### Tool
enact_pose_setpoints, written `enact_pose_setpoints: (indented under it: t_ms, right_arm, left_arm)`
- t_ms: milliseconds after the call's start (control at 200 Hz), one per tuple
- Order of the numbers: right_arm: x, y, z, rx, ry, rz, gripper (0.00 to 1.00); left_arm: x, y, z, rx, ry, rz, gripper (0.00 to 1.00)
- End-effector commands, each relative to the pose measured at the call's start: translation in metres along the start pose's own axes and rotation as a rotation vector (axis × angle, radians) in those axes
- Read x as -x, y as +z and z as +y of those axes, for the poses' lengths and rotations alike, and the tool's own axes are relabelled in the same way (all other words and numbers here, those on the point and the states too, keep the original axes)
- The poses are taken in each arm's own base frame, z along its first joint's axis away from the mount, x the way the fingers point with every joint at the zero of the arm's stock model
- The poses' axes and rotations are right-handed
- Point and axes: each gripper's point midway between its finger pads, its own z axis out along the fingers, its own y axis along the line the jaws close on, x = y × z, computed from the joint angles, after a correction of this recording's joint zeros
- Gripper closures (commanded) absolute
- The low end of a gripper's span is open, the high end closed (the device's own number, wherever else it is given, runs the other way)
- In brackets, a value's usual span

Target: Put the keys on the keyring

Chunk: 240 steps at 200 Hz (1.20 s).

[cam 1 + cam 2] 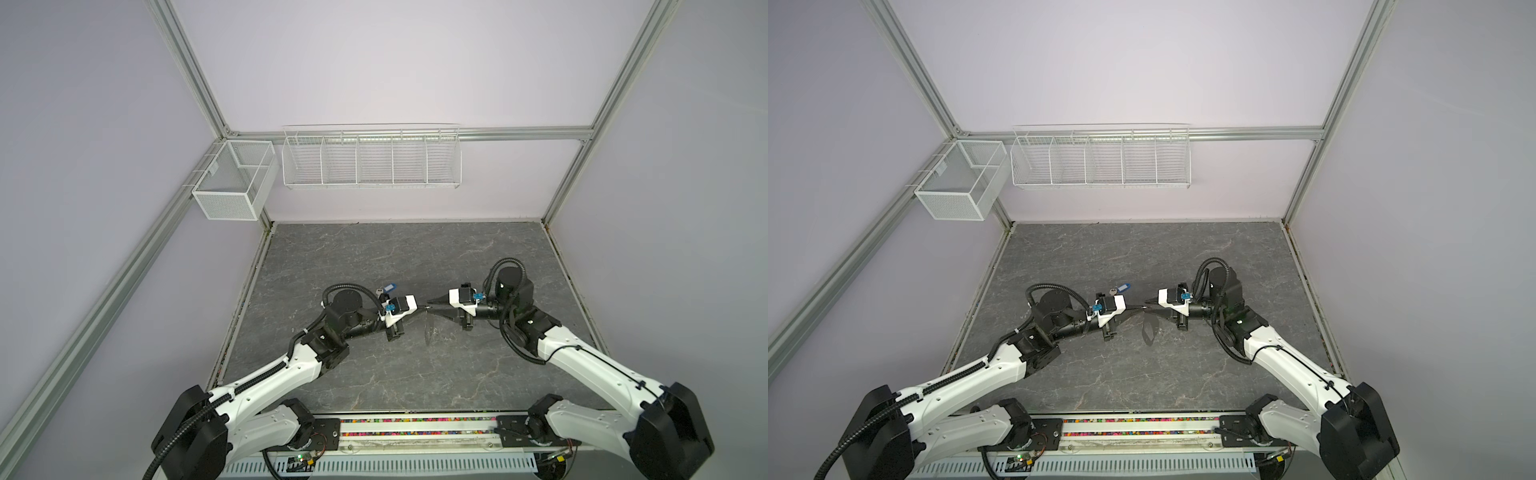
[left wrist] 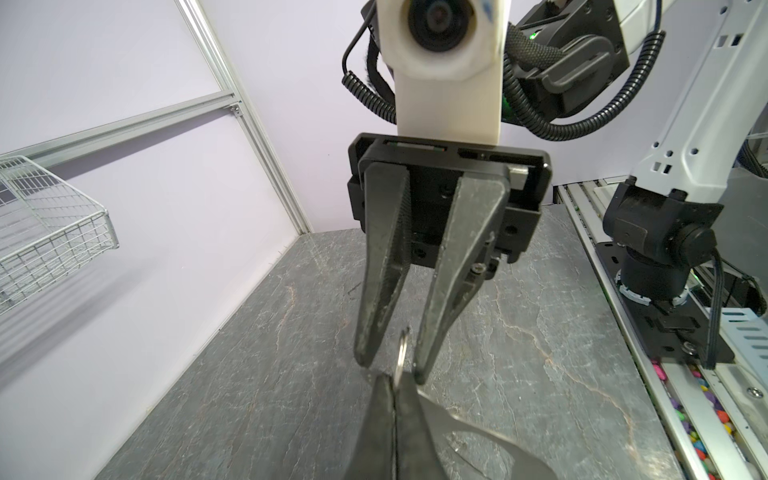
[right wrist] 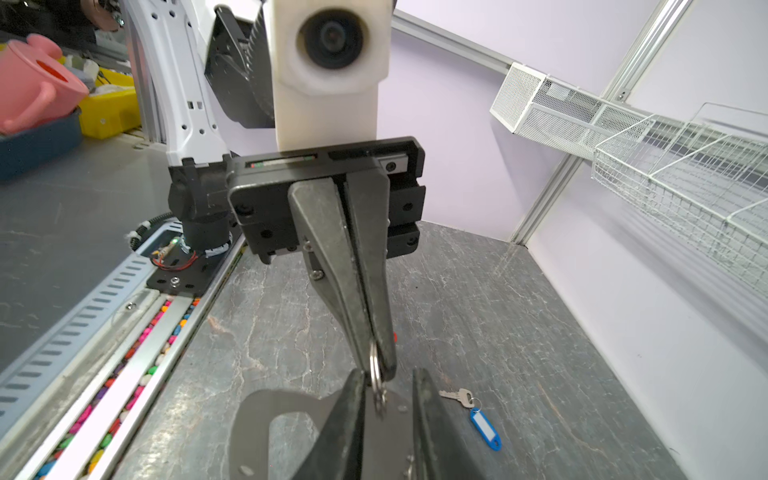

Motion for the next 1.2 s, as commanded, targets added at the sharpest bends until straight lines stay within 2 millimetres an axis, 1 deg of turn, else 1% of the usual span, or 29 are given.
enact_pose_setpoints:
  t_ms: [0,115,285,435,470,495,535,600,615,640,715,795,890,1060,1194]
  right_arm:
    - [0.006,-0.001,0.003,0.023,-0.007,-0.017,0.81]
    - [0.002,-0.001,0.004,0.026,-0.002,0.005,0.82]
    - [0.001,-0.002,0.004,0.019,-0.013,0.018,0.93]
    - [-0.007,-0.003,0.003,0.017,0.005,0.084,0.93]
    - [-0.009,-0.003,0.002,0.017,0.017,0.106,0.93]
    - [-0.012,-0.004,0.002,0.019,0.029,0.126,0.93]
    - [-0.015,-0.005,0.003,0.028,0.050,0.162,0.93]
    - [-0.022,-0.006,0.005,0.041,0.089,0.211,0.93]
    - [-0.027,-0.007,0.007,0.048,0.110,0.231,0.93]
    - [-0.020,-0.007,0.003,0.045,0.107,0.233,0.93]
    - [-0.025,-0.007,0.005,0.072,0.151,0.276,0.93]
    - [-0.030,-0.007,0.006,0.096,0.182,0.315,0.93]
    - [-0.035,-0.005,0.004,0.112,0.222,0.350,0.93]
    - [-0.033,-0.003,0.002,0.109,0.225,0.352,0.93]
    - [-0.031,-0.002,0.002,0.112,0.225,0.349,0.93]
  left_arm:
    - [0.009,-0.001,0.002,-0.002,0.008,-0.036,1.00]
    - [0.011,-0.002,0.002,0.002,0.011,-0.040,1.00]
    - [0.010,-0.002,0.002,-0.001,0.008,-0.034,1.00]
    - [0.005,-0.001,0.003,0.001,0.025,0.008,1.00]
    - [0.001,-0.001,0.005,0.005,0.041,0.033,0.87]
    - [0.000,-0.002,0.006,0.010,0.054,0.056,0.81]
    - [-0.003,-0.004,0.008,0.015,0.073,0.092,0.75]
    - [-0.002,-0.007,0.013,0.037,0.100,0.131,0.71]
    - [-0.003,-0.009,0.012,0.036,0.107,0.142,0.71]
    - [-0.002,-0.009,0.013,0.036,0.122,0.150,0.71]
    - [-0.001,-0.009,0.017,0.045,0.127,0.184,0.71]
    - [-0.001,-0.005,0.010,0.013,0.153,0.216,0.72]
    - [0.000,-0.001,0.008,0.003,0.166,0.222,0.73]
    - [-0.002,0.005,0.010,0.002,0.167,0.237,0.75]
    - [-0.010,0.009,0.007,-0.026,0.167,0.269,0.77]
